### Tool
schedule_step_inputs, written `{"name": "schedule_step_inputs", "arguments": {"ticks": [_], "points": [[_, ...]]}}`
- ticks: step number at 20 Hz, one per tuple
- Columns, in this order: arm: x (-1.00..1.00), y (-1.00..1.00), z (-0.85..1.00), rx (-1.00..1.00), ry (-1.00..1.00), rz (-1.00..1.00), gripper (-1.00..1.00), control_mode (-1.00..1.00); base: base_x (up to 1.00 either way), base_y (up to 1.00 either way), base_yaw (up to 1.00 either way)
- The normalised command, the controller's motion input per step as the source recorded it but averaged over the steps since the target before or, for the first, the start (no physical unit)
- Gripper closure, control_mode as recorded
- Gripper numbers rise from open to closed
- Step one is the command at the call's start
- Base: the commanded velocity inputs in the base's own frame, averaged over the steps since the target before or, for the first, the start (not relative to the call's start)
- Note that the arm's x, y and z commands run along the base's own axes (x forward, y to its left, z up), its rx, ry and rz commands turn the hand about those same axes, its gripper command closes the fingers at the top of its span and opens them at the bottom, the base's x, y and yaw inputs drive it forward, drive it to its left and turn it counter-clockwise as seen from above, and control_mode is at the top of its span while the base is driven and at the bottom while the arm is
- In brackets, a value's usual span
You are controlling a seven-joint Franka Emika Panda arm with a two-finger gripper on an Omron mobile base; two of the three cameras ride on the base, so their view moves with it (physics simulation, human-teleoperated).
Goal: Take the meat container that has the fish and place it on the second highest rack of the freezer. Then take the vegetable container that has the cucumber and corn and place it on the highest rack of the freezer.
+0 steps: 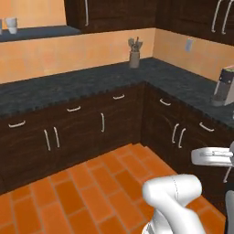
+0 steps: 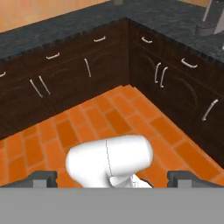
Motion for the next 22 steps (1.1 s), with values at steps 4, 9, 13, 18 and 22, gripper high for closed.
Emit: {"name": "schedule_step_inputs", "arguments": {"ticks": [4, 9, 13, 18, 22], "points": [[0.00, 0.00, 0.00, 0.00, 0.00, 0.00, -1.00, 1.00, 0.86, 0.27, -0.70], [0.00, 0.00, 0.00, 0.00, 0.00, 0.00, -1.00, 1.00, 0.66, 0.41, -0.79], [0.00, 0.00, 0.00, 0.00, 0.00, 0.00, -1.00, 1.00, 0.48, 0.43, -0.85], [0.00, 0.00, 0.00, 0.00, 0.00, 0.00, -1.00, 1.00, 0.56, 0.38, -0.82], [0.00, 0.00, 0.00, 0.00, 0.00, 0.00, -1.00, 1.00, 0.62, 0.35, -0.77]]}}
